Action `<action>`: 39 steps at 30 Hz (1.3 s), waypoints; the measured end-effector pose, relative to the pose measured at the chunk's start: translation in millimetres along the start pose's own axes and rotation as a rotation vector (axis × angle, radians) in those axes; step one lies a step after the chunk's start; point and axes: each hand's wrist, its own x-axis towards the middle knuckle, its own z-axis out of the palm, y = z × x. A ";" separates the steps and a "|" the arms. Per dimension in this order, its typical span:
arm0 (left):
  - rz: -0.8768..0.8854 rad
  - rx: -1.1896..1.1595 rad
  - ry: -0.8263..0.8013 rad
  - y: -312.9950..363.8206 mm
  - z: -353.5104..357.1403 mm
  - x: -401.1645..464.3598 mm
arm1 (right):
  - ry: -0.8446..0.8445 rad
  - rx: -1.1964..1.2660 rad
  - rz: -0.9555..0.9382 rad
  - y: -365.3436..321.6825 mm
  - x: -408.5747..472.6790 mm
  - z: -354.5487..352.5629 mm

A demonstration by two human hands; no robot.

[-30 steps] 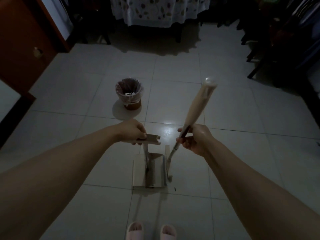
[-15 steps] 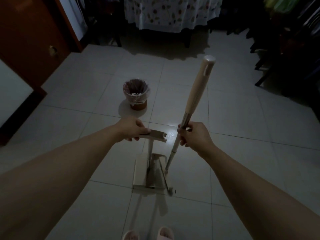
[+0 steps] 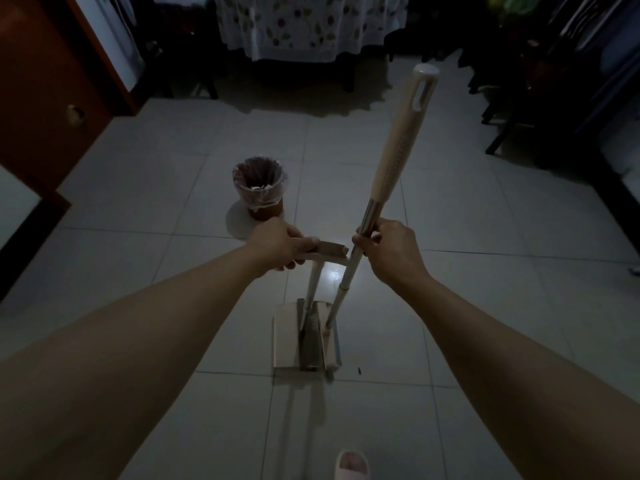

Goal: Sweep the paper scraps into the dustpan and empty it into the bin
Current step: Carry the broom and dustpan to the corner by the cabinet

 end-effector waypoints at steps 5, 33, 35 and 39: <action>0.009 0.006 0.019 1.8 10.5 -1.0 | 0.012 0.028 -0.026 4.4 -5.2 -0.4; -0.104 -0.038 0.029 1.9 6.6 12.4 | 0.124 -0.175 -0.030 -5.1 1.6 32.5; -0.113 -0.047 0.026 2.9 5.8 15.0 | 0.135 -0.141 0.000 -6.2 3.0 32.5; -0.114 -0.038 0.030 1.0 2.6 19.5 | 0.151 -0.057 0.040 -5.2 6.3 33.7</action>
